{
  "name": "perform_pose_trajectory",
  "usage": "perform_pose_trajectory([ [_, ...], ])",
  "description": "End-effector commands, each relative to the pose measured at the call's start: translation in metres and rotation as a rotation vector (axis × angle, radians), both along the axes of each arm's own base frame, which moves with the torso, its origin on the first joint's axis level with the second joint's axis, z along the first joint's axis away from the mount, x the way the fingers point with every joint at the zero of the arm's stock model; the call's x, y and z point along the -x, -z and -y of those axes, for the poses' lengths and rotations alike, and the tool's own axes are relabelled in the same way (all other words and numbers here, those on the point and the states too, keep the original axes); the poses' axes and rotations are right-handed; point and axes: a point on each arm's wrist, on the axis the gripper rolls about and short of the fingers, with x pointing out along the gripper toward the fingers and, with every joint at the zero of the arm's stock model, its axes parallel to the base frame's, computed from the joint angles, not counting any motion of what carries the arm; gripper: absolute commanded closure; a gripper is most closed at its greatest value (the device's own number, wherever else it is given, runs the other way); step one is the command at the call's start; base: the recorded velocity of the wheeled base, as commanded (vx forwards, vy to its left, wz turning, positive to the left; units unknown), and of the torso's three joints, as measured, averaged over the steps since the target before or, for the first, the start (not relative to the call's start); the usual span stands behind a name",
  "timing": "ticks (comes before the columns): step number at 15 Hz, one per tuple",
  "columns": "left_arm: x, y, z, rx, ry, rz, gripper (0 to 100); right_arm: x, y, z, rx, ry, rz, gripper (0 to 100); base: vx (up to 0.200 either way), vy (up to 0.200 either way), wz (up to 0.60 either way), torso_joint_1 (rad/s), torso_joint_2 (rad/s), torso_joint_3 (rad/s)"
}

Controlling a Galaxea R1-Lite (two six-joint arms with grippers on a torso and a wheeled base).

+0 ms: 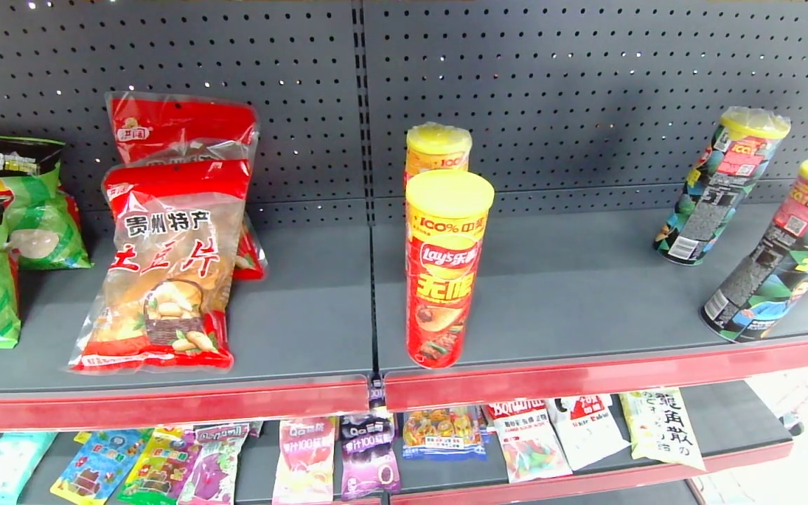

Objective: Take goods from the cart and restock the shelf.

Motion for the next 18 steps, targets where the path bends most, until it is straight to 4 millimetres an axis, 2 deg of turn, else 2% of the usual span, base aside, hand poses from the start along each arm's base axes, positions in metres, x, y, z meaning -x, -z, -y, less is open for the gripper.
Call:
perform_pose_trajectory([
  [1,-0.0005,0.0017,0.0,0.0,-0.001,-0.007,0,-0.0006,0.0022,-0.0021,0.006,-0.092,-0.004,0,0.0,0.0,0.0,0.0,0.0,0.0],
  [3,-0.0005,0.0017,0.0,0.001,-0.001,-0.007,0,-0.0004,0.0012,-0.0036,0.03,-0.163,0.007,0,0.0,0.0,0.0,0.0,0.0,0.0],
  [6,-0.0005,0.0017,0.0,0.0,-0.001,-0.007,0,-0.0047,0.0081,0.0003,0.055,0.024,-0.046,0,0.0,0.0,0.0,0.0,0.0,0.0],
  [8,-0.0006,0.0021,0.0,0.0,-0.001,-0.008,0,-0.0046,0.0086,-0.0004,0.048,-0.033,-0.043,0,0.0,0.0,0.0,0.0,0.0,0.0],
  [13,-0.0005,0.0017,0.0,-0.002,0.001,-0.007,0,-0.0031,0.0091,-0.0007,0.033,-0.036,-0.024,0,0.0,0.0,0.0,0.0,0.0,0.0],
  [16,-0.0005,0.0017,0.0,0.0,0.001,-0.007,0,-0.0031,0.0091,-0.0006,0.034,-0.031,-0.024,0,-0.2,0.0,0.0,0.012,0.01,-0.001],
  [18,-0.0006,0.0021,0.0,0.0,0.001,-0.008,0,-0.0031,0.0091,-0.0006,0.034,-0.031,-0.024,0,0.0,0.0,0.0,0.0,0.0,0.0],
])
